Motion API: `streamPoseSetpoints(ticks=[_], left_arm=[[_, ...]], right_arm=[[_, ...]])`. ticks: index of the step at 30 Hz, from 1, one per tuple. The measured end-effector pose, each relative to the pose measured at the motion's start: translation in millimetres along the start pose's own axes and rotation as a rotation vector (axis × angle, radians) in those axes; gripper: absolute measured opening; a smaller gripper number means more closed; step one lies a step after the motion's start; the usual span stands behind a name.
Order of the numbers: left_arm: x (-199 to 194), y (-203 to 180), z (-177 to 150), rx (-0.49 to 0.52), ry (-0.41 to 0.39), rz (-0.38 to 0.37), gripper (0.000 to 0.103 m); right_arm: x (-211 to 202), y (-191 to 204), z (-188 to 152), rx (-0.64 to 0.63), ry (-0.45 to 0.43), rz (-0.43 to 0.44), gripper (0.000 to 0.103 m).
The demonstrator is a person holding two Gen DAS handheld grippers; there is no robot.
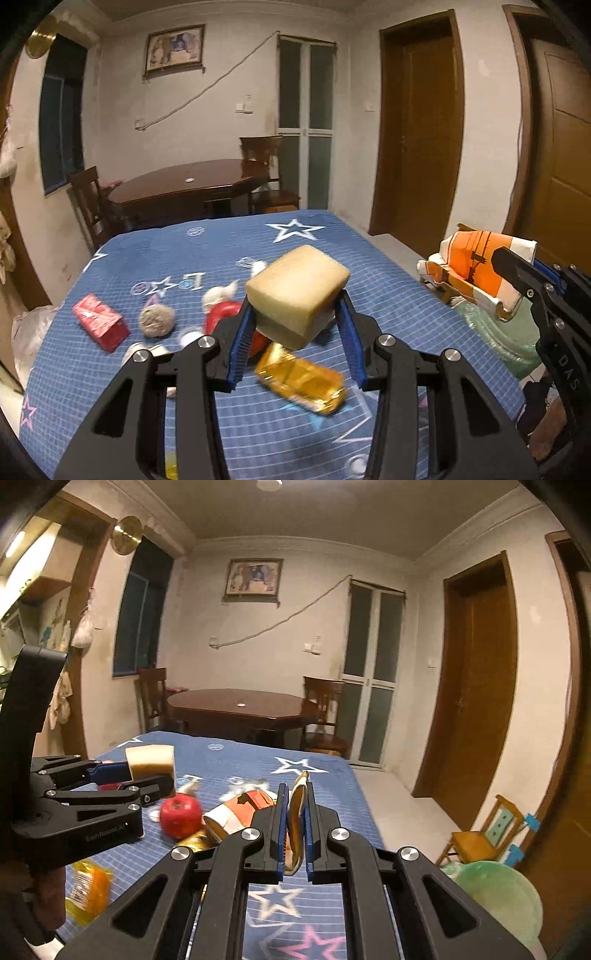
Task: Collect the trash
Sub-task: 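Carry the sponge and wrapper with both tools over the green bin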
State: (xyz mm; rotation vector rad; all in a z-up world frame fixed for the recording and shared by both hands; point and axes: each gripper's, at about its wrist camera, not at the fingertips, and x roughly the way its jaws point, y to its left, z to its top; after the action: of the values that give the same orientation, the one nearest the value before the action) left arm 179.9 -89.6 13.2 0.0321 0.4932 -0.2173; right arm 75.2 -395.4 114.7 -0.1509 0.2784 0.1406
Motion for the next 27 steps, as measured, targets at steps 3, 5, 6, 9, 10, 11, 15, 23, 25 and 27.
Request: streamPoseSetpoints(ticks=[3, 5, 6, 9, 10, 11, 15, 23, 25, 27], left_arm=[[8, -22, 6, 0.016, 0.000, -0.035, 0.042], [12, -36, 8, 0.026, -0.002, -0.059, 0.042], [15, -48, 11, 0.034, -0.004, -0.077, 0.042], [22, -79, 17, 0.059, -0.006, -0.124, 0.042], [24, -86, 18, 0.066, -0.006, -0.138, 0.042], [26, -95, 20, 0.075, -0.007, -0.152, 0.042], [40, -138, 25, 0.112, 0.006, -0.224, 0.042], [75, -225, 27, 0.193, 0.086, -0.372, 0.042], [89, -245, 26, 0.217, 0.127, -0.414, 0.042], [101, -261, 24, 0.234, 0.164, -0.446, 0.042]], right_arm=[[-8, -28, -1, 0.009, 0.002, -0.042, 0.008], [-13, -53, -1, 0.017, 0.003, -0.080, 0.008], [-16, -64, -1, 0.019, 0.004, -0.097, 0.008], [-25, -102, -4, 0.028, 0.009, -0.149, 0.008], [-28, -113, -6, 0.031, 0.011, -0.164, 0.008], [-32, -127, -8, 0.035, 0.014, -0.186, 0.008], [-42, -183, -16, 0.058, 0.035, -0.264, 0.008], [-53, -295, -44, 0.110, 0.148, -0.374, 0.008], [-51, -324, -54, 0.139, 0.198, -0.383, 0.008], [-44, -346, -64, 0.167, 0.243, -0.379, 0.008]])
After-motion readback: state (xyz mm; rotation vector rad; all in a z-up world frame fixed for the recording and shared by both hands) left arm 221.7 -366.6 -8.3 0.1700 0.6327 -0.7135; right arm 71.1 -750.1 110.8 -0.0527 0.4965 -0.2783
